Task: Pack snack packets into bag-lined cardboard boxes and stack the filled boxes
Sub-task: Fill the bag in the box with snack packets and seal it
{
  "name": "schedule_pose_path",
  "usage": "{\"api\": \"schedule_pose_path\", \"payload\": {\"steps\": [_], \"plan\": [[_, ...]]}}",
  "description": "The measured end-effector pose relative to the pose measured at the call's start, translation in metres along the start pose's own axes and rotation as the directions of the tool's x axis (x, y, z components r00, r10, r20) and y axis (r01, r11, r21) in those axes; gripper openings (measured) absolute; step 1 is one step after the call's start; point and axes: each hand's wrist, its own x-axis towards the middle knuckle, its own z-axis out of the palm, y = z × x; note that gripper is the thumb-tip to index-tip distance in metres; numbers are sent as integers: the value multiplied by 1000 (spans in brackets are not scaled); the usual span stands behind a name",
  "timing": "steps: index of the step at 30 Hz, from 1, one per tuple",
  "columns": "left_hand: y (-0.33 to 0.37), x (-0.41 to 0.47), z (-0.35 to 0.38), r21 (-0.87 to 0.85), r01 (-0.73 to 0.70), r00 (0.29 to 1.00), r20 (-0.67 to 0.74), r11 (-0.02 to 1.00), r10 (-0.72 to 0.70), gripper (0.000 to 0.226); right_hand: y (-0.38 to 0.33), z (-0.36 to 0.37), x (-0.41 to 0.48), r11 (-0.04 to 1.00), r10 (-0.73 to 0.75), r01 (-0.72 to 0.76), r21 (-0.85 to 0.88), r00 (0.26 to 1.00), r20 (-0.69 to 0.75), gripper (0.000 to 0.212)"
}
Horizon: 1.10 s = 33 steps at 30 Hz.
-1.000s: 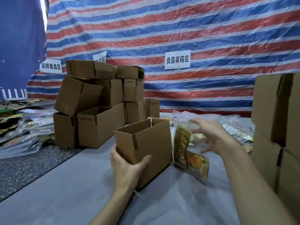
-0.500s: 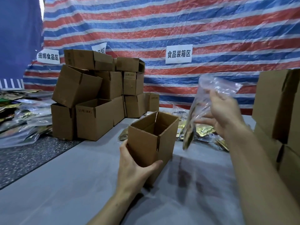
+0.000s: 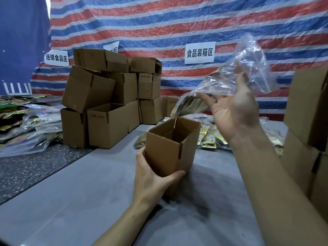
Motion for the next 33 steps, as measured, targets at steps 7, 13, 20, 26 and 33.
{"api": "schedule_pose_path", "payload": {"steps": [7,13,20,26,33], "plan": [[-1,1,-1,-3,20,1000,8,1000,-20,113,21,4,0,962,88,-102,-252,994,-66,30],[1,0,-1,3,-14,1000,18,1000,14,109,38,-6,-8,403,111,-103,-910,992,-63,28],[0,2,-2,-14,-17,999,44,1000,18,107,36,-4,-11,-3,14,123,-992,992,123,62],[-1,2,-2,-37,-33,996,77,999,36,108,27,6,-16,-6,255,219,-976,944,210,23],[-1,4,-10,-157,0,988,155,988,25,105,6,3,-8,308,336,194,-931,894,297,39]]}}
